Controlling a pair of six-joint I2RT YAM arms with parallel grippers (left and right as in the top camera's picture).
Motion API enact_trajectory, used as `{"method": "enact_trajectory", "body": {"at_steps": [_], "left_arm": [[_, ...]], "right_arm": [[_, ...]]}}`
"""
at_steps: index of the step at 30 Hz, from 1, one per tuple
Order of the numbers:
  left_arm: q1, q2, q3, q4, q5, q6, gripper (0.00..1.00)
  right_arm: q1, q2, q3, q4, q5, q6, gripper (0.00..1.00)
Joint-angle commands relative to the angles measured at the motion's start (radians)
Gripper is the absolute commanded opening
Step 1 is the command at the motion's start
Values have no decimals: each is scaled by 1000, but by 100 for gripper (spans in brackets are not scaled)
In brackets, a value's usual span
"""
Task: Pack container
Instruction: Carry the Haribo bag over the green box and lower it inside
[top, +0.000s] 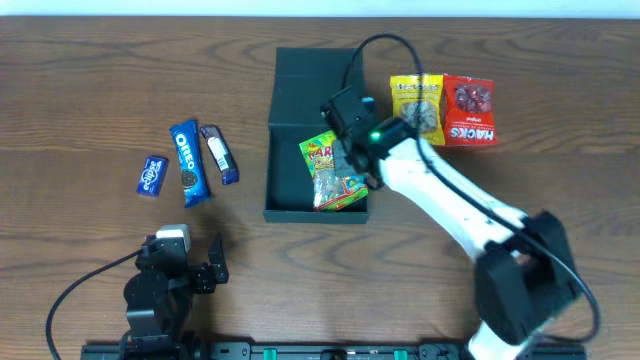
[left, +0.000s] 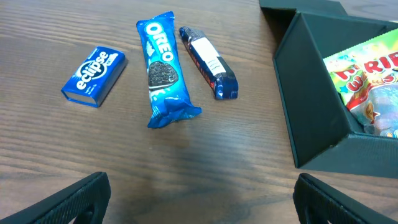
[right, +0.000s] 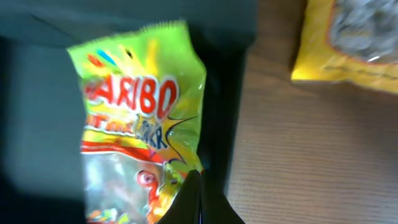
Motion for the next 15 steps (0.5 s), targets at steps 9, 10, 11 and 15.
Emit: {"method": "enact_trajectory", "body": {"at_steps": [9,10,11,15], "left_arm": [[-3,-6,-11,3,14,-7,95],[-3,-6,-11,3,14,-8,95],[-3,-6,-11,3,14,-7,95],[-3,-6,-11,3,14,-7,95]], "right_arm": [[65,68,12,-62,-21,-26,1],[66,68,13,-62,-21,-26,1],[66,67,17,-64,-21,-26,1],[64,58,70,-101,-21,-26,1]]}}
